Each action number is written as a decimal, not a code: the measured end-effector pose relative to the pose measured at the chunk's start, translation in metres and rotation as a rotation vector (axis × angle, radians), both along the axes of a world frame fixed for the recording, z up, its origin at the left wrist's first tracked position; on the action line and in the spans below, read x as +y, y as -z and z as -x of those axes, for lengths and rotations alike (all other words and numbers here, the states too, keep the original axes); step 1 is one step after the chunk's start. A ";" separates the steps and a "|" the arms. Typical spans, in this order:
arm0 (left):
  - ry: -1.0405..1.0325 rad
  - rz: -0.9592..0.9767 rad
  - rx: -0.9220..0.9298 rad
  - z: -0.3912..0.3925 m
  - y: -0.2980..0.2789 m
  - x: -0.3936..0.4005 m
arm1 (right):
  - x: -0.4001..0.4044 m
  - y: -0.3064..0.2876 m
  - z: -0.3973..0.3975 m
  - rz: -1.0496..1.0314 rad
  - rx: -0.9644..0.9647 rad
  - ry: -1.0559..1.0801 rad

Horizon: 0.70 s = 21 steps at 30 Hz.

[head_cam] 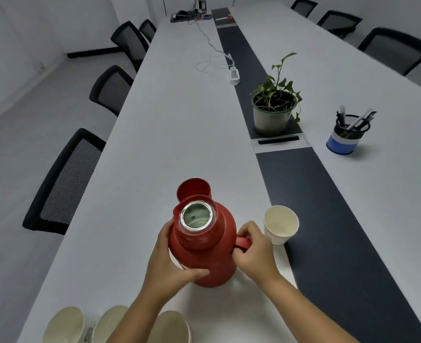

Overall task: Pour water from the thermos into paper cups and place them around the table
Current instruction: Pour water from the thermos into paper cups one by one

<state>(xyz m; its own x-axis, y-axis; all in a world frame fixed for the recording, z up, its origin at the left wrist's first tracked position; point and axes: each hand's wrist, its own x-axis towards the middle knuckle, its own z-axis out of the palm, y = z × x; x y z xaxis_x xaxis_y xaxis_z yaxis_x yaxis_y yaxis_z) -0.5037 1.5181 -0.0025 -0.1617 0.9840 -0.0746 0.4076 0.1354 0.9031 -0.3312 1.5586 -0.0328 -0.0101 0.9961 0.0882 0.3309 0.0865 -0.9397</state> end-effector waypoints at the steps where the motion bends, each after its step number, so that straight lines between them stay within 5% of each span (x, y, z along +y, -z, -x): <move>1: -0.003 -0.003 0.005 0.002 0.001 0.003 | 0.005 0.002 0.002 -0.001 -0.008 -0.007; 8: -0.144 -0.044 0.084 -0.009 0.012 -0.012 | 0.005 0.001 -0.016 -0.144 -0.235 -0.249; 12: -0.403 -0.198 0.131 -0.042 0.020 -0.044 | -0.005 0.005 -0.065 -0.290 -0.390 -0.069; 16: -0.276 -0.408 0.230 -0.075 0.034 -0.059 | 0.008 0.011 -0.100 -0.062 -0.673 0.096; 21: 0.010 -0.156 0.074 -0.123 0.037 -0.050 | 0.013 0.016 -0.110 0.014 -0.726 -0.003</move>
